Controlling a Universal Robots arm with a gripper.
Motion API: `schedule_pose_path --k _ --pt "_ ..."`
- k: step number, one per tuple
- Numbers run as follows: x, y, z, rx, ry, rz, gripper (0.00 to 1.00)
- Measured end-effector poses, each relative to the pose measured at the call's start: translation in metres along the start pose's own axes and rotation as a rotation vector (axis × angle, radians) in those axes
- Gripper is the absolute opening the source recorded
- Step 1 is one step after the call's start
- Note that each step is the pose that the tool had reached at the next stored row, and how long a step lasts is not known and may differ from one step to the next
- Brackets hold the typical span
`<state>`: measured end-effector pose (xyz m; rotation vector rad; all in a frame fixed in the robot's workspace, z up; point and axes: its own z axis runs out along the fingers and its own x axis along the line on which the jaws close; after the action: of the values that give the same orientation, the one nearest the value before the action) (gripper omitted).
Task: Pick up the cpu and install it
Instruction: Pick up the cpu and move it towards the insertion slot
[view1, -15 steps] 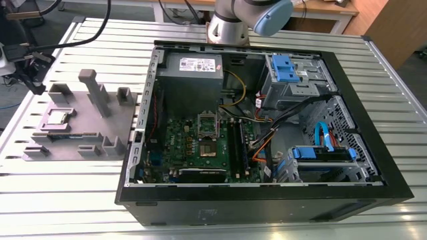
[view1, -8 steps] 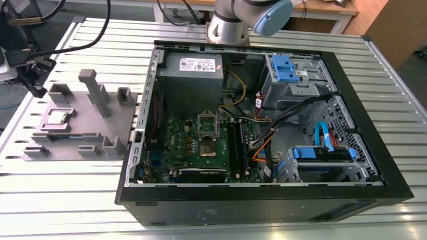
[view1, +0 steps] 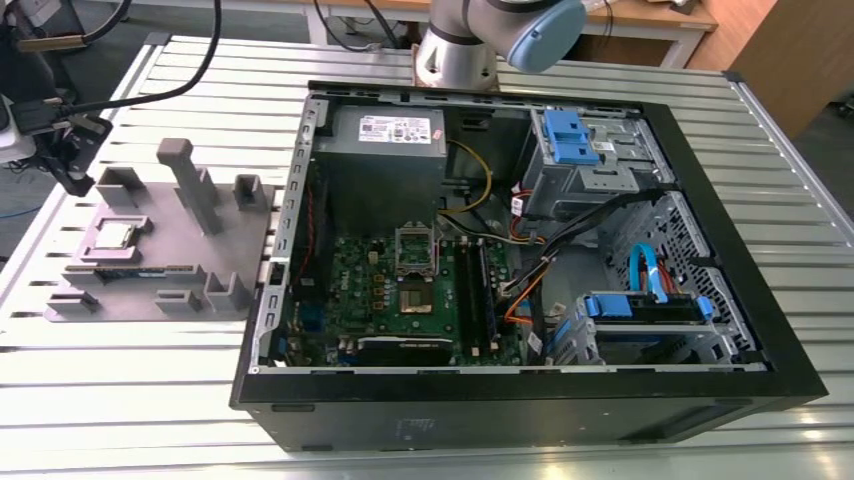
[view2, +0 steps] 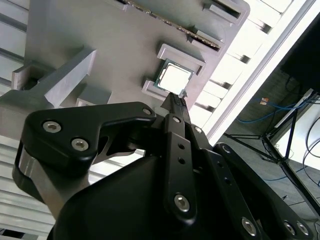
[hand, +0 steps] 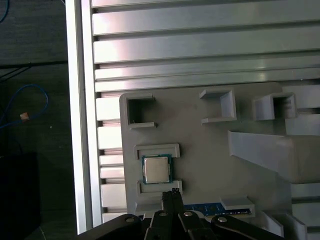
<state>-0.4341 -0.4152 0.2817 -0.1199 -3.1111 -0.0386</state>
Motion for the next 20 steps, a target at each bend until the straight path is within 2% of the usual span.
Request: schedule_pose_path --k 5,8,20 --pt "0.0011 -0.0003 0.0012 0.0000 -0.0001 0.000 0.11" --pt "0.0025 -0.0008 0.0043 -0.0001 -0.0001 0.000 0.11" --pt "0.0072 -0.0033 0.0257 0.0000 0.0001 0.000 0.11"
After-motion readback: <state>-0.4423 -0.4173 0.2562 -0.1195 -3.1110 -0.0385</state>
